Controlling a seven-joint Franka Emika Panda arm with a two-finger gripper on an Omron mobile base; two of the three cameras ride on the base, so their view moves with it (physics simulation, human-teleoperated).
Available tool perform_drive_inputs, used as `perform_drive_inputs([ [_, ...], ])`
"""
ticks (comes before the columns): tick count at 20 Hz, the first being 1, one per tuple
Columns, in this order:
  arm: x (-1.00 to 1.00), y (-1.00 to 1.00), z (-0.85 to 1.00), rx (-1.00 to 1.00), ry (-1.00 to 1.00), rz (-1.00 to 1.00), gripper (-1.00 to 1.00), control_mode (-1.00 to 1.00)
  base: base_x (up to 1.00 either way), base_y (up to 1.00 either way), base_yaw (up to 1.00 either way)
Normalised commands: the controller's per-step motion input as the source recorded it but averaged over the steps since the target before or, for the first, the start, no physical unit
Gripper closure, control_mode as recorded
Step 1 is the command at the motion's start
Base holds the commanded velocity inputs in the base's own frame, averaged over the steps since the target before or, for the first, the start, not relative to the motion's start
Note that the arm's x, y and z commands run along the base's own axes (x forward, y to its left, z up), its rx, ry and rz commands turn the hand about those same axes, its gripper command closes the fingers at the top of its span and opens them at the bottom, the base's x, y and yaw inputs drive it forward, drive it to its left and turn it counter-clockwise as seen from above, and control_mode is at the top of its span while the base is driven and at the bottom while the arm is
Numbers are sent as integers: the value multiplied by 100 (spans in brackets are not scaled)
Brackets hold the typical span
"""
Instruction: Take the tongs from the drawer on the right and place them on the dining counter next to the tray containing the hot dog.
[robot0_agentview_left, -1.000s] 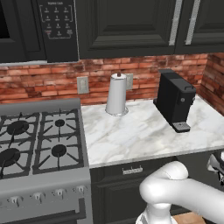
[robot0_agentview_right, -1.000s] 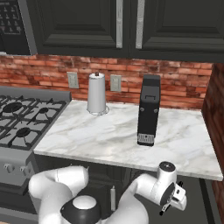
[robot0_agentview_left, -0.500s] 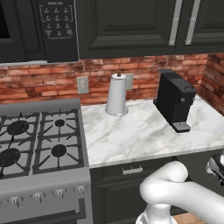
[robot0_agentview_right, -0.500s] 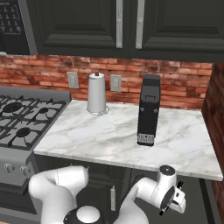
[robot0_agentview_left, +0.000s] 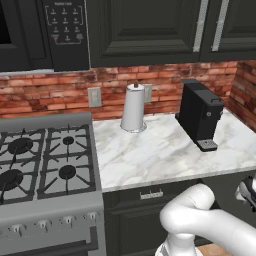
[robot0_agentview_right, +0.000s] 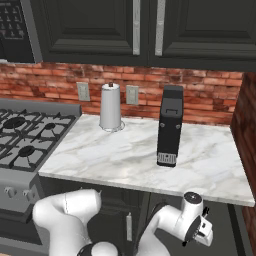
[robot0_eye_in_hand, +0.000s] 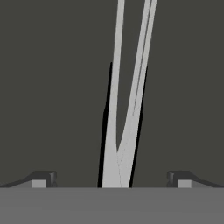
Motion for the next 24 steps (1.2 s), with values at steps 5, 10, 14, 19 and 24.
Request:
perform_drive_inputs([
  [5, 4, 0, -15, 0, 0, 0, -100, -100, 0, 0, 0],
  [10, 2, 0, -11, 0, 0, 0, -100, -100, 0, 0, 0],
  [14, 0, 0, -6, 0, 0, 0, 100, -100, 0, 0, 0],
  [19, 0, 0, -5, 0, 0, 0, 100, -100, 0, 0, 0],
  [24, 0, 0, -11, 0, 0, 0, 100, -100, 0, 0, 0],
])
